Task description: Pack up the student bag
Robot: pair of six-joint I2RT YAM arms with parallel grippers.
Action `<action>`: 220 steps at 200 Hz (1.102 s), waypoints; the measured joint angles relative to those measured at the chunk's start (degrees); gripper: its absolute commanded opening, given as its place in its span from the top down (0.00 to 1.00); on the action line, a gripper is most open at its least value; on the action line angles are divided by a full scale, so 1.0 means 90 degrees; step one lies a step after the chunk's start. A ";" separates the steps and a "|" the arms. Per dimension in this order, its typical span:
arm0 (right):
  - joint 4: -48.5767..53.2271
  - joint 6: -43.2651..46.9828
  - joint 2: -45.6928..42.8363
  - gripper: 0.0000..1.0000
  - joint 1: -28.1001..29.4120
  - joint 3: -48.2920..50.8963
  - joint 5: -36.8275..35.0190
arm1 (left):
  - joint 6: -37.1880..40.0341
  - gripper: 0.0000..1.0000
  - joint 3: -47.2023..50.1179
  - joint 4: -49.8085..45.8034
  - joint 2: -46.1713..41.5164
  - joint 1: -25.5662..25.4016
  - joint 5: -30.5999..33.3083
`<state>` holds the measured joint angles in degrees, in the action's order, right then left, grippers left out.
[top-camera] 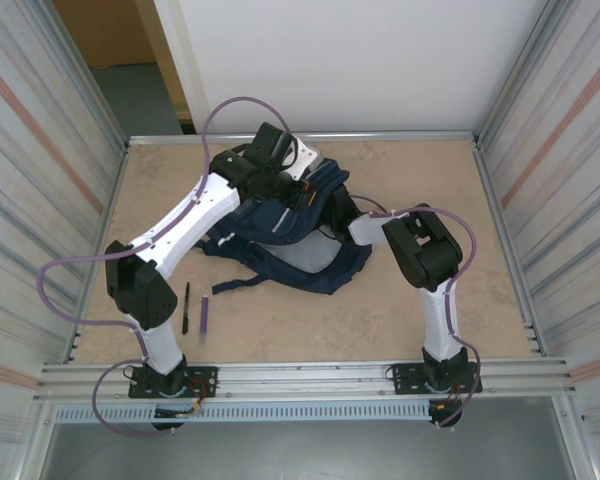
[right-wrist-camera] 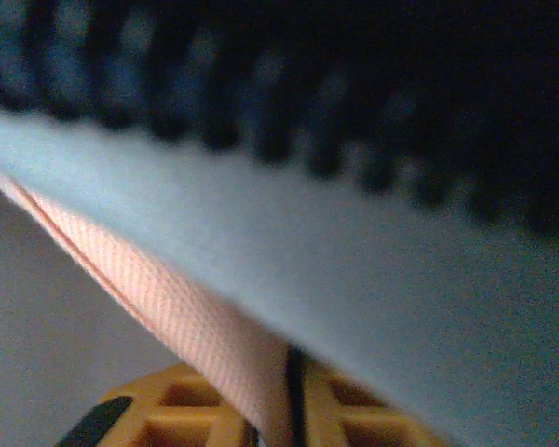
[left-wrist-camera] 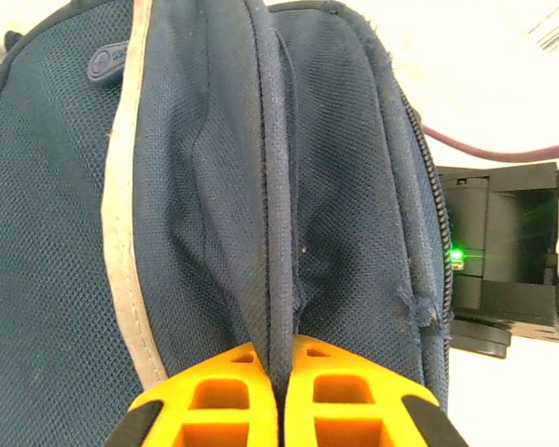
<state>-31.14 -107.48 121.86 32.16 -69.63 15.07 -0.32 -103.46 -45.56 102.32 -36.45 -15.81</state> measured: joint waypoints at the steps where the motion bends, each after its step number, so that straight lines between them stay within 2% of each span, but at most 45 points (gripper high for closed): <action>1: -0.0012 0.0010 0.0007 0.74 0.0000 -0.0010 0.0000 | 0.0000 1.00 0.0002 0.0002 0.0000 0.0002 -0.0002; 28: -0.0109 0.0024 0.0087 0.59 -0.0017 -0.0136 0.0114 | -0.0036 1.00 0.0284 0.0289 -0.0070 0.0109 -0.0153; 45: 0.0063 0.0211 0.0036 0.53 -0.0073 -0.0185 0.0284 | -0.0158 1.00 0.0648 0.0578 -0.0228 0.0260 -0.0350; 93: 0.1919 0.1535 -0.0760 0.50 -0.0447 -0.0192 0.0738 | -0.0379 1.00 0.1438 0.1105 -0.0658 0.0716 -0.0639; 145: 0.3619 0.3206 -0.1722 0.50 -0.1229 -0.0165 0.0804 | -0.0413 1.00 0.1812 0.1433 -0.0685 0.0758 -0.0896; 161: 0.4085 0.3786 -0.1897 0.51 -0.1379 -0.0155 0.0753 | -0.0430 0.80 0.1892 0.1489 -0.0687 0.0758 -0.1069; 192: 0.5047 0.4864 -0.2305 0.52 -0.1661 -0.0080 0.0447 | -0.0534 0.74 0.2035 0.1717 -0.0685 0.0758 -0.1399; 220: 0.5656 0.5751 -0.2786 0.51 -0.2237 0.0277 0.0299 | -0.0724 0.71 0.2489 0.1960 -0.0833 0.0763 -0.1661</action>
<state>19.77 -55.72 96.79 12.03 -67.13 17.76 -6.83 -81.06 -27.92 94.83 -29.58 -30.76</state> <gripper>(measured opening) 0.485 0.272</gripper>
